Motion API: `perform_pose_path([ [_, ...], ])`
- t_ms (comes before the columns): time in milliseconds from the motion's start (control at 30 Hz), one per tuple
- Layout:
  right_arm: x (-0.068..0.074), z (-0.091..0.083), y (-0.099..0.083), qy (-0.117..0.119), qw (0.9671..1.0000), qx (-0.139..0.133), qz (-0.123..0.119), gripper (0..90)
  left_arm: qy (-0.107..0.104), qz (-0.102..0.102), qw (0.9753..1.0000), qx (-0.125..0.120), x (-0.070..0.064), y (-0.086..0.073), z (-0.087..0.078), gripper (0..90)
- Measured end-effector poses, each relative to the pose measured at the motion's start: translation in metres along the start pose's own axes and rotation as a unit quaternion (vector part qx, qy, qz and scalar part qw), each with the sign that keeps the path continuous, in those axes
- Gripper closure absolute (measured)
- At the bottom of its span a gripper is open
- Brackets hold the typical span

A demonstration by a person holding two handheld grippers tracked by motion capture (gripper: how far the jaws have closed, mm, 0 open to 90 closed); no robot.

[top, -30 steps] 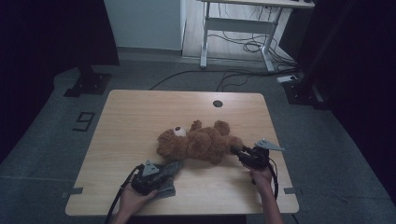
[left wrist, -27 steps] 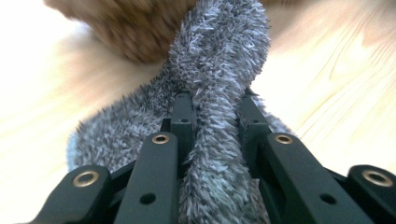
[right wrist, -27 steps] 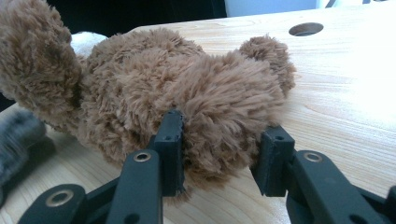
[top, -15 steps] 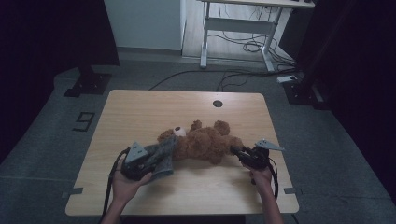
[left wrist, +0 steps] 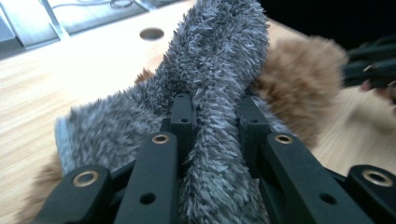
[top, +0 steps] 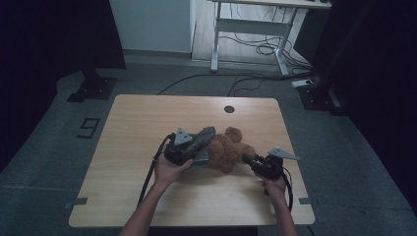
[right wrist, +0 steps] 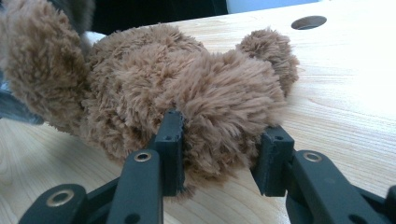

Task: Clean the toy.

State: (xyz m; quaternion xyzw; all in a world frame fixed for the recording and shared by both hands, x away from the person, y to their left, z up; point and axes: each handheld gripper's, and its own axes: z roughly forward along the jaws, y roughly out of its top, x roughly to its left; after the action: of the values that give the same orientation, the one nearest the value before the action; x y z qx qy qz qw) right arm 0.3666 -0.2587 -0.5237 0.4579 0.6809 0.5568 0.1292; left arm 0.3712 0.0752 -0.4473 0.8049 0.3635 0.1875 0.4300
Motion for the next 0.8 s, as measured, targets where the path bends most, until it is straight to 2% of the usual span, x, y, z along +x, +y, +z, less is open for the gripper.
perform_pose_path([
  [33,0.0,0.0,0.0,0.0,1.0,0.0,0.0,60.6,0.0,0.0,1.0,0.0,0.0,0.0,0.0,73.1],
  [67,0.0,0.001,0.0,-0.001,1.0,0.001,-0.003,60.6,0.005,0.001,0.9999,0.012,0.0,-0.007,0.009,73.1],
  [233,0.001,0.0,-0.002,0.0,1.0,0.001,-0.007,60.9,-0.001,-0.012,0.9999,0.004,0.005,-0.017,0.008,73.5],
  [400,0.002,-0.002,-0.004,0.0,1.0,0.001,-0.008,61.4,0.015,0.003,0.9999,0.006,0.005,-0.024,-0.008,73.7],
  [567,0.002,-0.002,-0.006,-0.001,1.0,0.003,-0.008,61.6,0.022,-0.006,0.9997,-0.001,0.013,-0.033,-0.021,73.9],
  [633,0.002,-0.002,-0.007,0.0,1.0,0.005,-0.005,61.6,0.031,-0.013,0.9994,-0.003,0.021,-0.039,-0.03,74.1],
  [800,0.002,-0.001,-0.009,0.001,1.0,0.007,-0.003,61.8,0.041,-0.039,0.9984,-0.003,0.036,-0.047,-0.039,74.5],
])
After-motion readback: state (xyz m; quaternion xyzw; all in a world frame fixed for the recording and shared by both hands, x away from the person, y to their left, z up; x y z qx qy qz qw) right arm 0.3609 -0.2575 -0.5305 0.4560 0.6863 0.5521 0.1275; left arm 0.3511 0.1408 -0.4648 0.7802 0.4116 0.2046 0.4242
